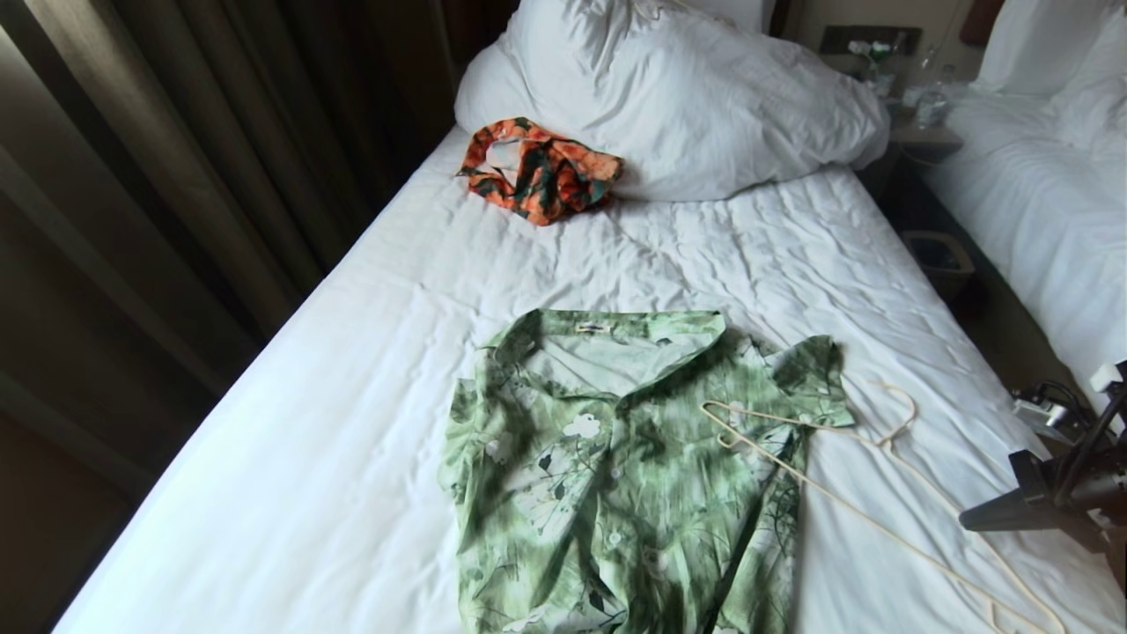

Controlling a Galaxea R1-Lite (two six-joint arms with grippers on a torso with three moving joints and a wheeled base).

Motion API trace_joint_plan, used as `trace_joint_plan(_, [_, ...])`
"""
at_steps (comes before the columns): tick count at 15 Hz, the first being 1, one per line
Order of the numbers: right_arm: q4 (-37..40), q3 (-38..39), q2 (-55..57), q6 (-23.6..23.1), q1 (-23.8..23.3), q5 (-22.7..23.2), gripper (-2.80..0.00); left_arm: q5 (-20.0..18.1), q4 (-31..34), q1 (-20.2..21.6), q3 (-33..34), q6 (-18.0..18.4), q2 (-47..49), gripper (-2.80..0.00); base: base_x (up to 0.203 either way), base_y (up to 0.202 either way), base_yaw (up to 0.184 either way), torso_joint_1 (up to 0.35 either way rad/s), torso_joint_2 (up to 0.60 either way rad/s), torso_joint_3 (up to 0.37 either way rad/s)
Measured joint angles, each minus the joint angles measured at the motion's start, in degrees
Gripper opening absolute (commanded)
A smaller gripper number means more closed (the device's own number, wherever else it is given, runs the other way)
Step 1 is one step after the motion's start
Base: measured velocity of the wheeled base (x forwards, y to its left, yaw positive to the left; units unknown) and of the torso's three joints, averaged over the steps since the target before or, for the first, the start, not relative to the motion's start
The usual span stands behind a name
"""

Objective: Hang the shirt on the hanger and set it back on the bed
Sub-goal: Lift the shirt and hanger

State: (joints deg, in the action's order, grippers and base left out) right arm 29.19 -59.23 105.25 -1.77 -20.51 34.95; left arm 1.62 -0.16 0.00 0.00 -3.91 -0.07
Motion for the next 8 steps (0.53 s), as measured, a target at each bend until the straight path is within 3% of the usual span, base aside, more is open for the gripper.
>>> trace_joint_plan(3, [6.1,-5.4,0.9,-3.1,-2.8,2.1,0.0,0.0,0.0,0.0,0.0,0.0,0.0,-2.8,0.0,0.0,0.0,0.0,0.0,0.0])
trace_joint_plan(6, [12.8,-10.2,2.7,-10.7,-6.5,4.0,0.0,0.0,0.0,0.0,0.0,0.0,0.0,-2.8,0.0,0.0,0.0,0.0,0.0,0.0])
trace_joint_plan(8, [13.3,-11.5,4.4,-13.6,-7.7,8.0,0.0,0.0,0.0,0.0,0.0,0.0,0.0,-2.8,0.0,0.0,0.0,0.0,0.0,0.0])
